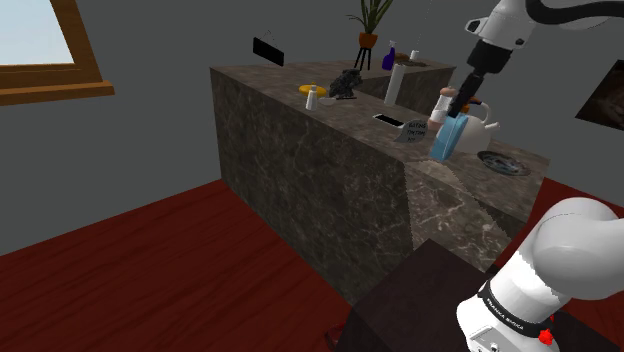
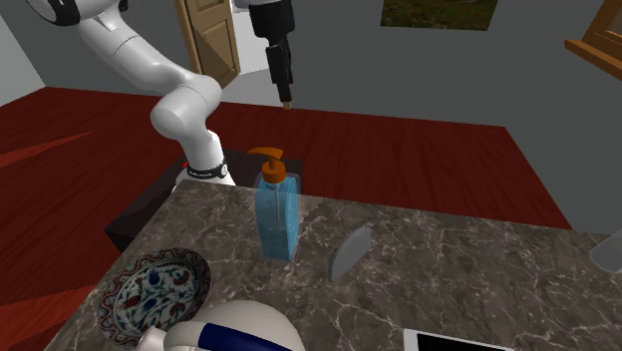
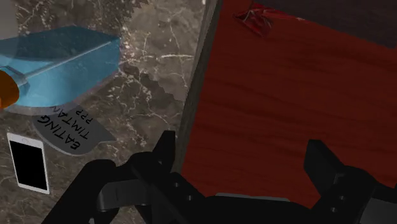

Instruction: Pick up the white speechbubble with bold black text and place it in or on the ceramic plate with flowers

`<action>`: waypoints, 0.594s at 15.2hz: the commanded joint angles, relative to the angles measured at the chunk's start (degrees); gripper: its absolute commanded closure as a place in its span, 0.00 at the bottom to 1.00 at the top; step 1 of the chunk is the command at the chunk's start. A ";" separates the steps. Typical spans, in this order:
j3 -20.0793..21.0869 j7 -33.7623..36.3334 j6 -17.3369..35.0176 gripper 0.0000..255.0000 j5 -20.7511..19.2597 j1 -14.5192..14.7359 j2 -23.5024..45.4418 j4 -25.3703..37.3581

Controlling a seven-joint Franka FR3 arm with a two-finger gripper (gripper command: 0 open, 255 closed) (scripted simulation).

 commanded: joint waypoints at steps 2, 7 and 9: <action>-7.18 -9.57 3.32 0.00 -0.75 1.37 1.87 0.57; -19.39 -25.16 7.62 0.00 0.66 5.91 8.07 4.78; -24.71 -31.71 8.81 0.00 2.31 8.71 11.45 7.46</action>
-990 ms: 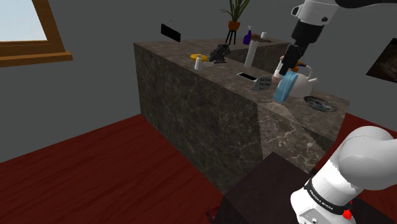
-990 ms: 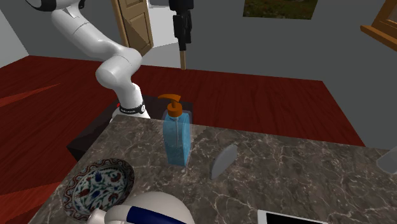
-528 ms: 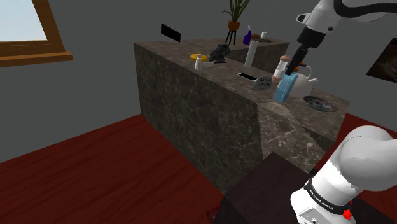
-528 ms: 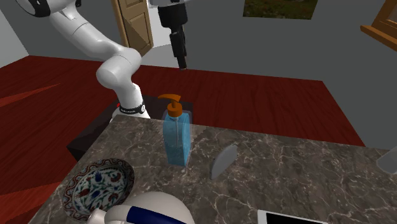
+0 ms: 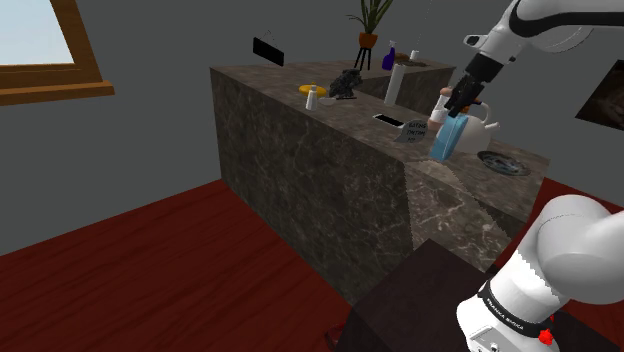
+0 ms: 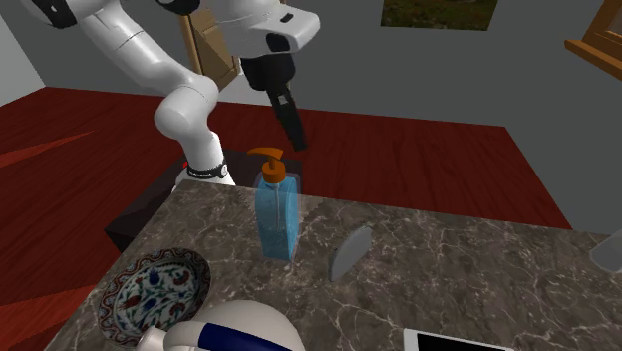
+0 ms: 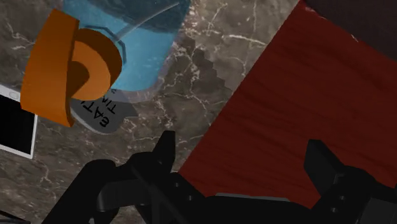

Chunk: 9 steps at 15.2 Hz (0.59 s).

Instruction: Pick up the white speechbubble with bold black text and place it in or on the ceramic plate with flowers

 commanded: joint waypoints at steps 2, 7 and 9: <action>-8.58 -10.65 1.34 0.00 3.26 4.87 5.62 4.68; -27.87 -30.49 0.23 0.00 15.13 18.04 19.39 15.49; -43.82 -42.92 -3.62 0.00 27.26 28.39 31.48 21.41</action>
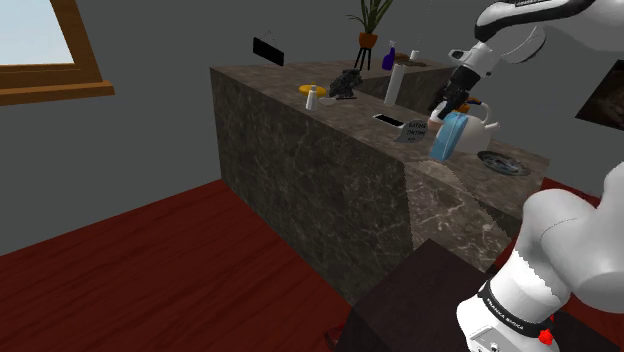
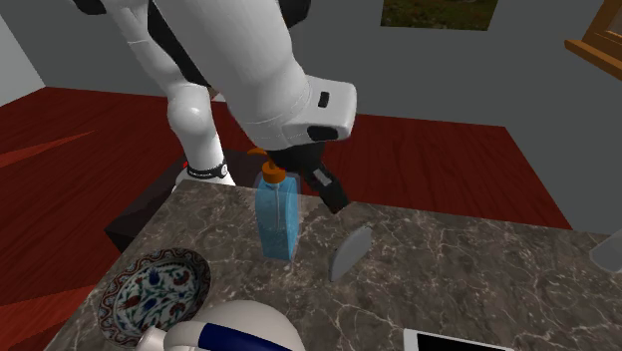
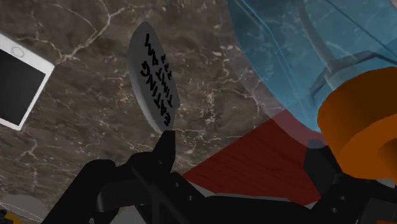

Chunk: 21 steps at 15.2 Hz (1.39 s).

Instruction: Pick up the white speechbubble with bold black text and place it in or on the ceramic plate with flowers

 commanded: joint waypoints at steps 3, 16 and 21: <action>2.00 -25.83 -15.46 0.00 29.62 -17.90 30.71 14.89; 1.60 -32.38 -17.46 0.00 38.83 -19.63 40.42 16.39; 1.60 -32.37 -17.47 1.00 38.83 -19.63 40.41 16.40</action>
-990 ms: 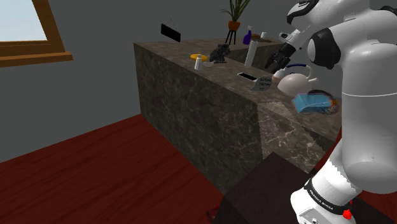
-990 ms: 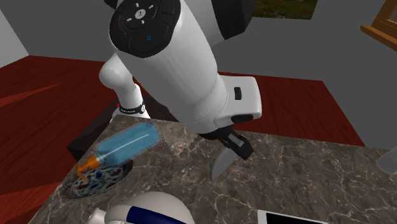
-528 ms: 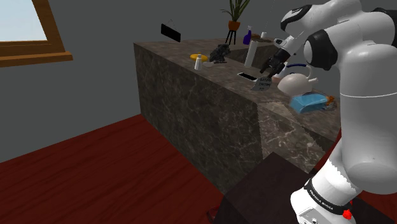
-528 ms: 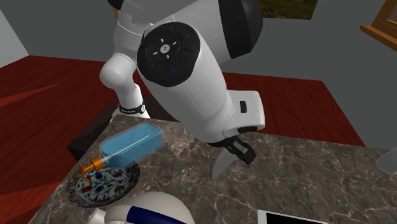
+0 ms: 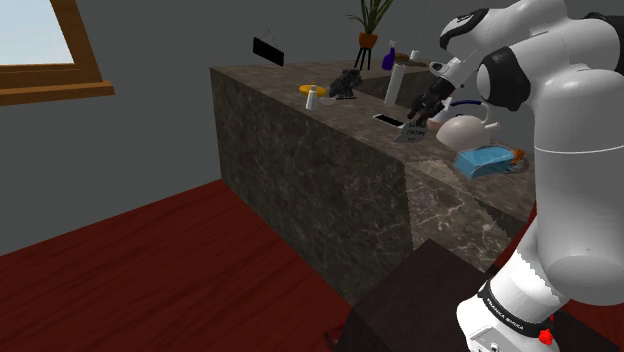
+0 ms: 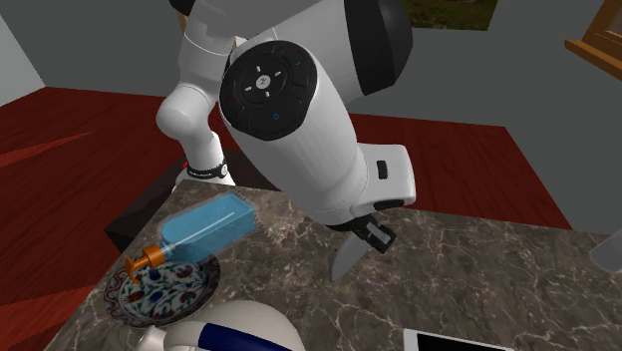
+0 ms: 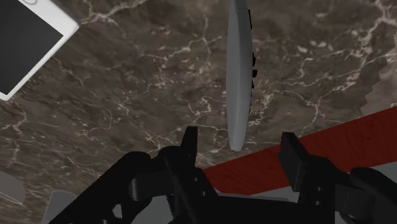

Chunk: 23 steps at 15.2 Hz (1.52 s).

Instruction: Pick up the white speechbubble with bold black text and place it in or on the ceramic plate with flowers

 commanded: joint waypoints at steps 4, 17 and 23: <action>0.00 0.00 0.00 1.00 0.00 0.00 0.00 0.00; -0.66 3.01 -4.22 1.00 -1.14 -0.90 -1.35 4.90; -0.62 5.26 -7.78 1.00 -1.40 -2.41 -1.87 9.35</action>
